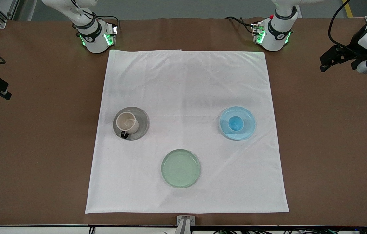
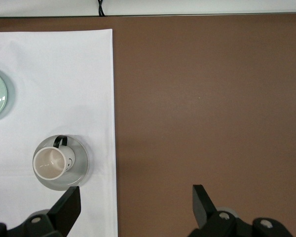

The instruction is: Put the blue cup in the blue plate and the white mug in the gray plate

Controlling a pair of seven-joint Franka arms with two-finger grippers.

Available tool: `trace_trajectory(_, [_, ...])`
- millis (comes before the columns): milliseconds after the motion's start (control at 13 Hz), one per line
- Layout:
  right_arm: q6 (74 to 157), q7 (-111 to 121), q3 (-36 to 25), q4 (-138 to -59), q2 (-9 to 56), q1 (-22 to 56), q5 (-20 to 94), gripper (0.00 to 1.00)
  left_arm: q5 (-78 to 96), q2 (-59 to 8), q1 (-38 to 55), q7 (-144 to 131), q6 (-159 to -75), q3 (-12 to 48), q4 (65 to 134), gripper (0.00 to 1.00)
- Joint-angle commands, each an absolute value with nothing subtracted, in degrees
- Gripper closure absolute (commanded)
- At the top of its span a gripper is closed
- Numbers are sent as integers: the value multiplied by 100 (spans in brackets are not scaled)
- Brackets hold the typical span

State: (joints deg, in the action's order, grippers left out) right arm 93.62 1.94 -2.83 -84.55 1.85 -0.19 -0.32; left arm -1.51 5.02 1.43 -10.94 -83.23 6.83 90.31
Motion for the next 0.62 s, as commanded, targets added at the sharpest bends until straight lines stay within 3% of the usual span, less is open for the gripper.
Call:
trace_trajectory(0, [9325,176,-255,-8411,167,-44,-53,0,-167,483,141,-1020,-8314,703,8956,0])
trace_trajectory(538, [9325,176,-255,-8411,167,-44,-62,0,-132,439,114,-1020,-8323,703,8938,0])
